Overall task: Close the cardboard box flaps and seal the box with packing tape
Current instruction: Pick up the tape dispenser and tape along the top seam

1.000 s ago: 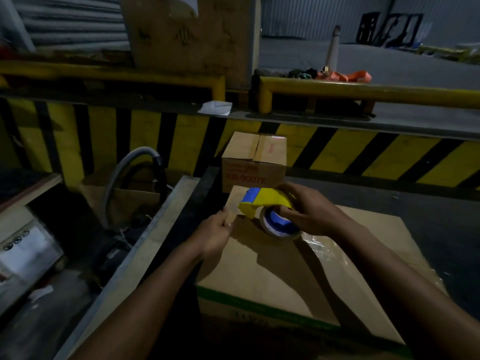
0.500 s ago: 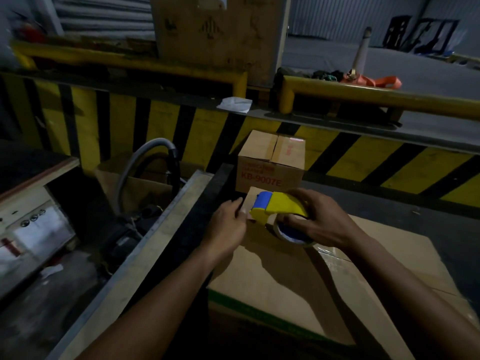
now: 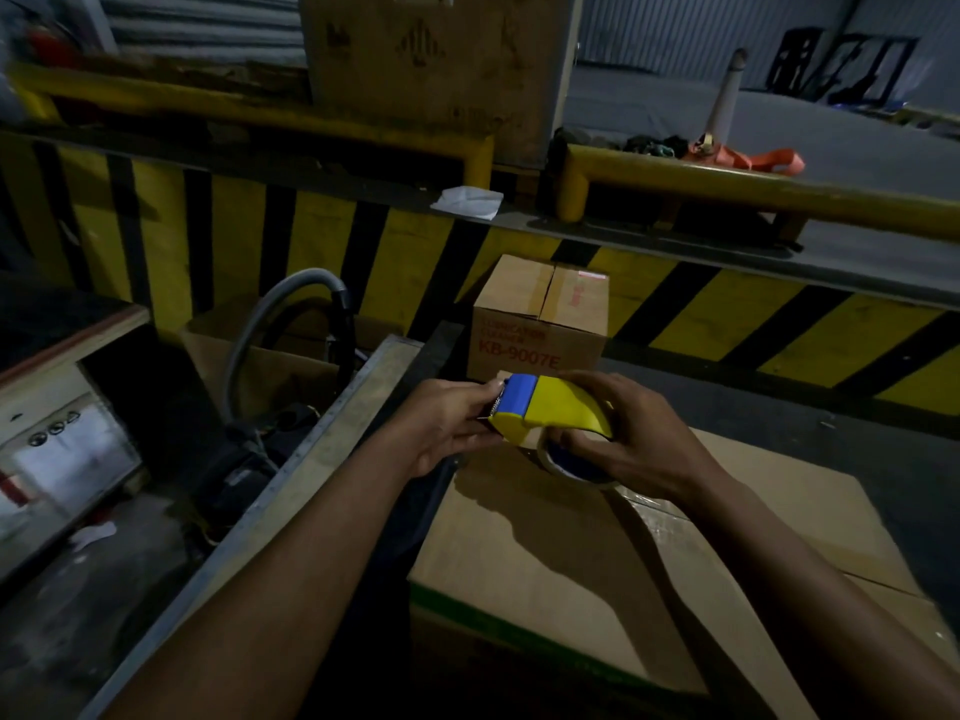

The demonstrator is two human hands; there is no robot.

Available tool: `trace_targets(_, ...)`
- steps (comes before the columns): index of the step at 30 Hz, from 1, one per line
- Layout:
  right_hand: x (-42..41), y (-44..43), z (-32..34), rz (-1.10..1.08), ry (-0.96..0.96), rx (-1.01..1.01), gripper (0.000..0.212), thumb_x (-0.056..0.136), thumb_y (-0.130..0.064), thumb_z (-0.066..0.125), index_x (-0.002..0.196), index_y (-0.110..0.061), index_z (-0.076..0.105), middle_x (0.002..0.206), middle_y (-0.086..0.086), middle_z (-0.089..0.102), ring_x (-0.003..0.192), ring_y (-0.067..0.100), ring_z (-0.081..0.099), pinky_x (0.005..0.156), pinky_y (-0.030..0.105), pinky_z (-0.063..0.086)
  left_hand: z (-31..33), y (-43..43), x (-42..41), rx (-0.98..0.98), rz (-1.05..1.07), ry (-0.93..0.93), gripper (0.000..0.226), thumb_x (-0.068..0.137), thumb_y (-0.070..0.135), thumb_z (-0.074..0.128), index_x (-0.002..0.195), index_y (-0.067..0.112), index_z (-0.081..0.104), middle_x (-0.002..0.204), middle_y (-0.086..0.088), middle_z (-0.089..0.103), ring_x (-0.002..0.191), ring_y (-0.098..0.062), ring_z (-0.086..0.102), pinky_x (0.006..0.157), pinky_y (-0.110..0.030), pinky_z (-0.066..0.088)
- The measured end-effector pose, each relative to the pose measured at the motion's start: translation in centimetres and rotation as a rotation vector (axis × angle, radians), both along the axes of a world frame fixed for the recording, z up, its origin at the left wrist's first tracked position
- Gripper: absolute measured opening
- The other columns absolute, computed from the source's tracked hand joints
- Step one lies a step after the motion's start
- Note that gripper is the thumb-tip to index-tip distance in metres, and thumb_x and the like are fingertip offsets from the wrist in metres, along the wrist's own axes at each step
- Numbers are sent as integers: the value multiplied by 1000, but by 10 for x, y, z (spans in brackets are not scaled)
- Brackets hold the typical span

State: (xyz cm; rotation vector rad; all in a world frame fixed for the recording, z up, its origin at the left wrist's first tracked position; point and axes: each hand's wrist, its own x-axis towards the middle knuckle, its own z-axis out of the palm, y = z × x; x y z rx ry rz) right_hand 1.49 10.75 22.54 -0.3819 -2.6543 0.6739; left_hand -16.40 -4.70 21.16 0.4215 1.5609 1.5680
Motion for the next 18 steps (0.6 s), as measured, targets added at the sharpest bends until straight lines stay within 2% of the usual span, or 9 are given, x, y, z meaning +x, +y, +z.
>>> trace_targets(8,1,1,0,13,-3,-21,70,77,-67,60,139,-38,44,130,-10,56,110,8,54,88,31,52,1,-6,2,46,3,-102,35,92,27,70,120,6,66,103,-12,77,89,-21,76,66,-29,60)
trace_targets(13,3,0,4,5,28,-29,74,75,-71,58,140,-38,43,131,-10,55,112,9,53,88,31,52,5,-6,3,62,-16,-193,17,94,20,66,107,10,70,92,-7,78,85,-18,74,65,-27,61)
trace_targets(16,4,-1,8,7,54,-42,75,73,-71,58,139,-36,46,131,-10,56,112,10,54,88,32,53,5,-6,5,76,-38,-281,16,96,14,63,110,11,71,99,-11,74,90,-18,69,64,-25,61)
trace_targets(18,5,-1,10,11,80,-67,73,73,-68,61,138,-36,48,130,-12,56,113,10,55,89,32,53,6,-6,6,99,-72,-323,14,97,12,61,106,13,71,98,-10,73,86,-15,69,64,-22,59)
